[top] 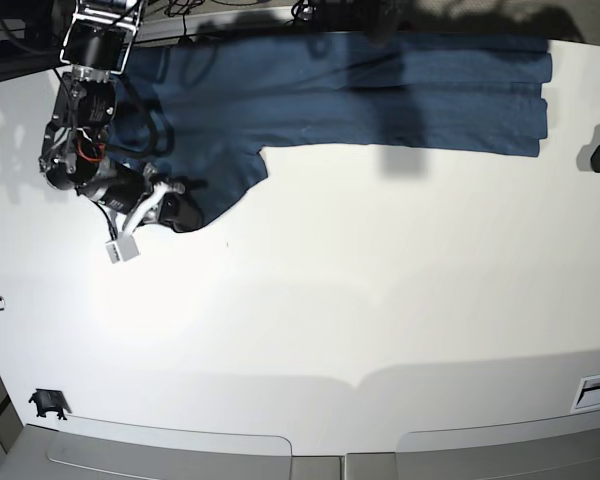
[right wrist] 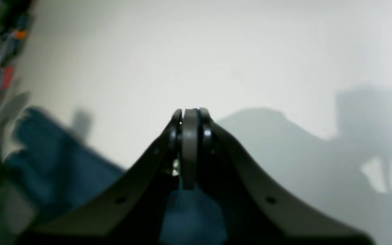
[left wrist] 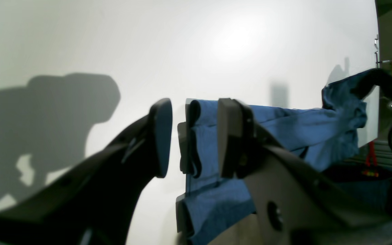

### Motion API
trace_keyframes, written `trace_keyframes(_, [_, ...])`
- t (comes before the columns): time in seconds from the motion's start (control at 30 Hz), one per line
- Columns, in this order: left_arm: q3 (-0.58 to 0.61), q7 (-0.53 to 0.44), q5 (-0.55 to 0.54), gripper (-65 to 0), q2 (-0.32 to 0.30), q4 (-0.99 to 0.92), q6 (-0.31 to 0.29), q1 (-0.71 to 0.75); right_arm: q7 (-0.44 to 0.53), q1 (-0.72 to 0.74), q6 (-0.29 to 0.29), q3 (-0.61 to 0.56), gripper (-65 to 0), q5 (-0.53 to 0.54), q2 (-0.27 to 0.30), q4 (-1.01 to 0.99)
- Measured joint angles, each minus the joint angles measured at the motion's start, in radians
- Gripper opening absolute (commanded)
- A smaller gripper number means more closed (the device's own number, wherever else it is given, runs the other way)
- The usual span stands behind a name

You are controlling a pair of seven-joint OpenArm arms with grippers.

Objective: Fold the T-shirt properly

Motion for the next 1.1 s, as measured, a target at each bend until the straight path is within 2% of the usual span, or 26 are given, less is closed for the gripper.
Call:
trace_keyframes(0.2, [0.000,0.000,0.000,-44.7,0.000,0.000,0.000,0.000,-0.091,-0.115,0.016,0.000,-65.0,0.125,-0.049,0.144])
trace_keyframes(0.5, [0.000,0.000,0.000,-44.7,0.000,0.000,0.000,0.001,-0.139,-0.353,0.014,0.001,-65.0,0.208,-0.146,0.319])
trace_keyframes(0.73, [0.000,0.000,0.000,-44.7,0.000,0.000,0.000,0.000,-0.146,-0.481,0.017,0.000,-65.0,0.206,-0.161,0.385])
trace_keyframes(0.93, [0.000,-0.011,0.000,-44.7,0.027,0.000,0.000,0.000,-0.146,-0.496,0.017,0.001,-65.0,0.162,-0.162,0.385])
trace_keyframes(1.03, [0.000,-0.011,0.000,-44.7,0.037,0.000,0.000,0.000,-0.142,-0.497,0.018,0.001,-42.9,0.161,-0.162,0.385])
trace_keyframes(1.07, [0.000,-0.010,0.001,-44.7,0.037,0.000,0.000,0.000,-0.134,-0.497,0.017,0.001,-39.3,0.161,-0.162,0.385])
trace_keyframes(1.1, [0.000,-0.011,0.000,-44.7,0.036,0.000,0.000,0.000,-0.130,-0.497,0.017,0.001,-38.9,0.175,-0.162,0.385])
